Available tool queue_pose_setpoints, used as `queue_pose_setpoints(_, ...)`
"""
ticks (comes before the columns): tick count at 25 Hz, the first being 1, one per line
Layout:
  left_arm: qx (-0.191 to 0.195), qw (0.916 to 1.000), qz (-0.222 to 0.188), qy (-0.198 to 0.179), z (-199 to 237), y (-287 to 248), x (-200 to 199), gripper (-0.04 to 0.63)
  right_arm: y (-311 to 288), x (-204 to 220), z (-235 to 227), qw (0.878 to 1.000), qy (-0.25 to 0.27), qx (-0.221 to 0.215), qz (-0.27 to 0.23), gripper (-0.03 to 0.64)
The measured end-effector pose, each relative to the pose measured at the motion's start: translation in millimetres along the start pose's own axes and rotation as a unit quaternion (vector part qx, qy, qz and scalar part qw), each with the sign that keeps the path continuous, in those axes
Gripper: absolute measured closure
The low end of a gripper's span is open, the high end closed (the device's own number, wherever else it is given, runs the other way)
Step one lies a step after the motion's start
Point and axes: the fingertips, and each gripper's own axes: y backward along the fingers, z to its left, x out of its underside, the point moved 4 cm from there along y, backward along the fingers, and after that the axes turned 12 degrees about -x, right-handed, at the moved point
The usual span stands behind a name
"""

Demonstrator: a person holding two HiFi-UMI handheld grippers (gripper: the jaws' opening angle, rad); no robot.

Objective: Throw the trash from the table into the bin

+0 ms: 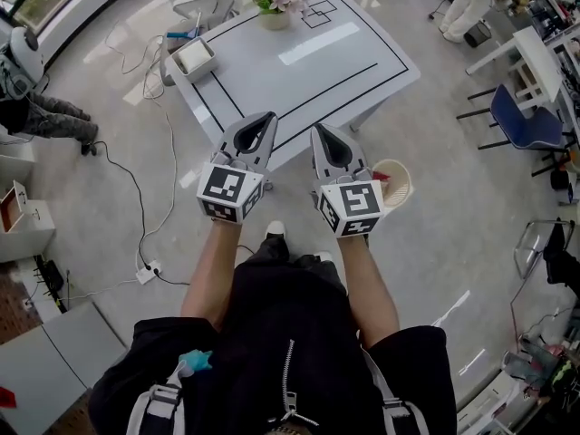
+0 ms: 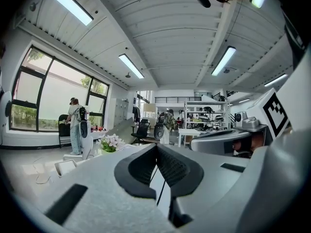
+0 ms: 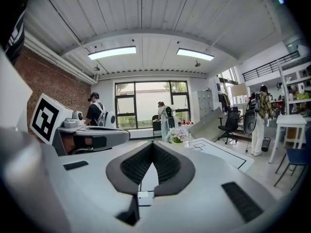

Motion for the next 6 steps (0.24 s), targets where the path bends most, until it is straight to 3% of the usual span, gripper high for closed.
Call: queue_pose_setpoints(6, 0.006, 1.0, 0.003, 0.0, 3.1, 2.5, 1.4, 0.589, -3.6, 0.6, 7.9, 1.0, 0.0, 0.002, 0.001, 0.607)
